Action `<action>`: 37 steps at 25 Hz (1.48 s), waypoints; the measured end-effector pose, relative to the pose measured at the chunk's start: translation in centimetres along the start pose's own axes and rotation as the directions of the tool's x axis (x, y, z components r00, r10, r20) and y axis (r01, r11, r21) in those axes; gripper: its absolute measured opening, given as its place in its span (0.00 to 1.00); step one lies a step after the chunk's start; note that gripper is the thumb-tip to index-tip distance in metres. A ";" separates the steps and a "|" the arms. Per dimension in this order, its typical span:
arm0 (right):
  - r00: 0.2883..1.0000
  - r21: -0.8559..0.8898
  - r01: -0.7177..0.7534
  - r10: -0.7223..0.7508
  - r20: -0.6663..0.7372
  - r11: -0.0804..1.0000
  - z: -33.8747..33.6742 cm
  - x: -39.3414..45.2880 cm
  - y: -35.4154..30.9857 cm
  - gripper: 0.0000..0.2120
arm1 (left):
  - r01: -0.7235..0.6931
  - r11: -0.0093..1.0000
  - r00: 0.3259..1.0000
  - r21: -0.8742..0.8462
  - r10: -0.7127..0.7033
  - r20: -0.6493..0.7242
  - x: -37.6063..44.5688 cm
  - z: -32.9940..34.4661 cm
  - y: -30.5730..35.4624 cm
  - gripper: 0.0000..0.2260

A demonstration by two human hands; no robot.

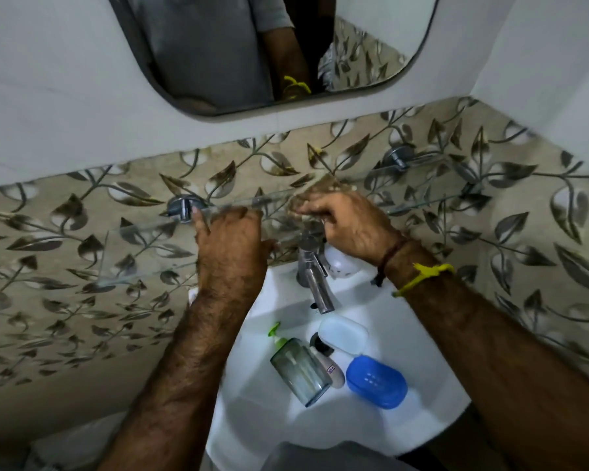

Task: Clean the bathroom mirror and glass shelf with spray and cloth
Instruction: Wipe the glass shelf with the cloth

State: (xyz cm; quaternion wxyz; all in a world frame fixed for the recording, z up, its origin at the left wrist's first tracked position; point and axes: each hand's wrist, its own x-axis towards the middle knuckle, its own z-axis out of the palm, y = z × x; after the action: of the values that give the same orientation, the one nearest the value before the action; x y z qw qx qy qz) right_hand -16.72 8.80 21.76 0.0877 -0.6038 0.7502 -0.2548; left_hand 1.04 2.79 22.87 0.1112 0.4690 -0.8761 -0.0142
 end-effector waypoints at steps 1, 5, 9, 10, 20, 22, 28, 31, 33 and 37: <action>0.999 -0.008 -0.022 0.022 -0.040 1.000 -0.2 -0.3 0.8 0.22 | -0.040 0.999 0.999 -0.018 0.040 -0.004 0.3 0.2 0.5 0.26; 0.982 -0.143 -0.153 0.134 -0.134 0.978 -0.9 1.1 1.5 0.23 | -0.105 0.994 0.994 -0.027 0.105 0.007 1.1 1.0 2.1 0.29; 0.999 -0.005 -0.044 0.044 -0.011 0.999 -0.3 -0.9 1.8 0.25 | -0.120 0.992 0.992 0.037 0.121 -0.034 1.2 1.4 2.5 0.29; 0.996 -0.007 -0.072 0.071 -0.054 0.997 -0.4 -1.1 2.4 0.25 | -0.119 0.992 0.992 0.044 0.121 -0.042 1.3 1.3 2.6 0.29; 0.979 -0.087 -0.176 0.165 -0.117 0.981 -3.0 -1.3 5.0 0.26 | -0.136 0.974 0.990 0.183 0.141 -0.013 1.1 2.0 3.5 0.22; 0.972 -0.117 -0.189 0.169 -0.164 0.975 -3.3 -0.4 4.3 0.26 | -0.123 0.971 0.992 0.206 0.117 0.038 1.3 1.8 4.1 0.23; 0.964 -0.111 -0.209 0.186 -0.190 0.972 -2.0 -1.4 4.5 0.25 | -0.111 0.973 0.990 0.203 0.089 0.114 2.2 0.3 4.3 0.26; 0.972 -0.130 -0.194 0.173 -0.157 0.972 -2.0 1.2 3.6 0.25 | -0.108 0.989 0.978 0.103 0.087 0.190 3.4 -0.3 5.3 0.25; 0.997 -0.091 -0.062 0.058 -0.046 0.994 -1.1 0.9 2.1 0.23 | -0.146 0.989 0.962 -0.014 0.146 0.230 4.3 -0.6 6.0 0.25; 0.973 -0.040 -0.185 0.177 -0.149 0.982 -2.2 -0.7 4.5 0.23 | -0.143 0.989 0.950 -0.036 0.147 0.274 5.0 -1.1 6.1 0.25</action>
State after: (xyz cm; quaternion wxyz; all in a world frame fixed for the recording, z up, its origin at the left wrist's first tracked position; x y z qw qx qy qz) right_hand -21.39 10.73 21.32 0.0396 -0.5148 0.8131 -0.2688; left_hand -6.44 2.15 25.62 -0.0074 0.3959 -0.9150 -0.0778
